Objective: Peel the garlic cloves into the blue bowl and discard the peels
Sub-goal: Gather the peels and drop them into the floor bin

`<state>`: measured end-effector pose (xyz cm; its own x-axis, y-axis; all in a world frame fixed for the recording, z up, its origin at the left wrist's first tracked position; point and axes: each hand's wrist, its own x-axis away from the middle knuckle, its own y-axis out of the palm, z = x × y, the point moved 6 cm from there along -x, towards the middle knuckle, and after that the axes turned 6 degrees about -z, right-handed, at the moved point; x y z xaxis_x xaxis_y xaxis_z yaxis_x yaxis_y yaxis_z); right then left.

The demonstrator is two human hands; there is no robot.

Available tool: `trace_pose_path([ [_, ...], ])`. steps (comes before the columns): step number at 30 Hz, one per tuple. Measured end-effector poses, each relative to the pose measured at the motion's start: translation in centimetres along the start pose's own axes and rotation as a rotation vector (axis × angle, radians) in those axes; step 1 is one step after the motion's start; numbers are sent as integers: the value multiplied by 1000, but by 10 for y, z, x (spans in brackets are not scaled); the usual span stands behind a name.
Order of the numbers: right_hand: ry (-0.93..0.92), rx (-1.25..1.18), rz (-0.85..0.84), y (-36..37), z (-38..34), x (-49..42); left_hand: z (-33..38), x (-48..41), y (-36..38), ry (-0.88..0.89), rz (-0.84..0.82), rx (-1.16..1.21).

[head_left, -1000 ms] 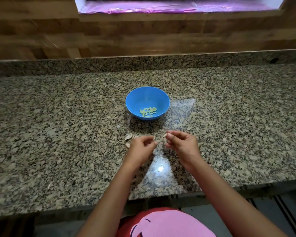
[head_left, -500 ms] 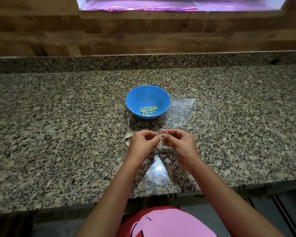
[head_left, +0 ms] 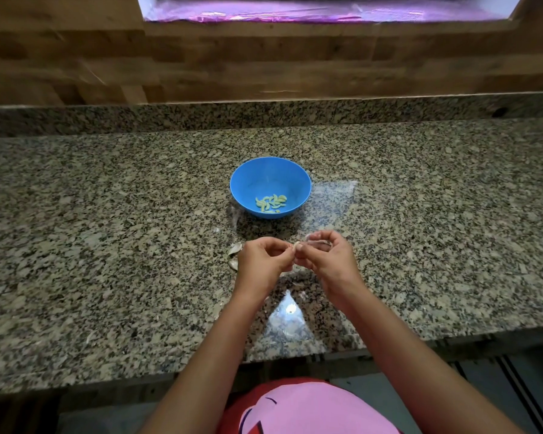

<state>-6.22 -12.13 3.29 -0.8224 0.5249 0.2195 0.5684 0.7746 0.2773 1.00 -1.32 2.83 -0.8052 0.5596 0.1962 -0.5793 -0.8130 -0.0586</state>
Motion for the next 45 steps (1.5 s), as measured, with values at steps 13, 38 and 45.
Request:
trace_pose_path([
  [13,-9,-7,3,0,-2,-1,6,2,0,23,8,-44],
  [38,-6,455,-168,12,-20,0,-2,-7,-9,-98,-105,573],
  [45,40,818,-193,8,-13,-4,-12,-9,-16,-132,-67,594],
])
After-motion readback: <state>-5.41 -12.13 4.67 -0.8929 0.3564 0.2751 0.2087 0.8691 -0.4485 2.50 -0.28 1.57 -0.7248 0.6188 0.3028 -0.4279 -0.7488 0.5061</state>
